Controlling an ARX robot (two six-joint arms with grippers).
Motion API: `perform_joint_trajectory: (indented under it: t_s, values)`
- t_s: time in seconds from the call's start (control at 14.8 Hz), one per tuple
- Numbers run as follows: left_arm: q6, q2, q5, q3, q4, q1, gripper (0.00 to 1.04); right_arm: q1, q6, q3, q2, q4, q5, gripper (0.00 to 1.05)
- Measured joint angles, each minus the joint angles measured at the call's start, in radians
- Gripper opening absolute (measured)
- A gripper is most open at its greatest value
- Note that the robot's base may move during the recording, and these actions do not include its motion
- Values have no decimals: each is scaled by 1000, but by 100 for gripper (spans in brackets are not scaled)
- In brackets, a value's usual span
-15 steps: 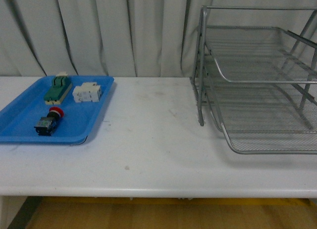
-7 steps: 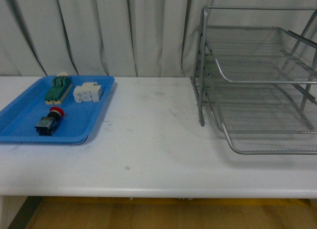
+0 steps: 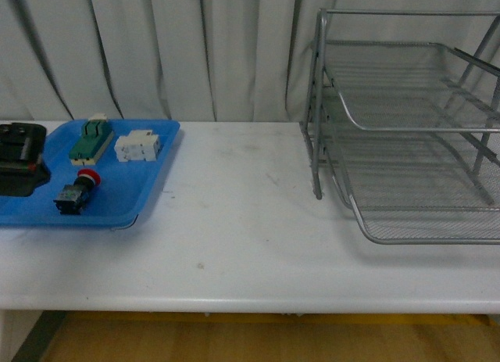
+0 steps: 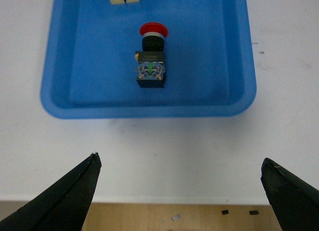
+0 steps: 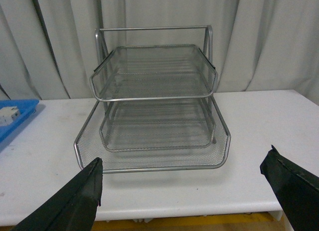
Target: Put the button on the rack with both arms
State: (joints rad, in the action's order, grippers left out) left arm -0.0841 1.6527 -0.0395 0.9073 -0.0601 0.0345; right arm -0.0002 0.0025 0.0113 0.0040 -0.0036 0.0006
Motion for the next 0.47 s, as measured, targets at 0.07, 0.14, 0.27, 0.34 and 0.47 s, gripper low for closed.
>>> perform_joint_trajectory:
  t_s: [0.07,0.14,0.27,0.34,0.47]
  values:
    - [-7,117,14,88,-26,9,98,0,0,0,0,0,0,98]
    - [-22,223,26,170,-59,16,98,0,0,0,0,0,0,98]
    - [-35,515,33,478,-136,50,98,0,0,0,0,0,0,98]
    - [-47,634,48,595,-174,60,98,0,0,0,0,0,0,98]
    - [-59,682,56,608,-134,60,98,0,0,0,0,0,0,98]
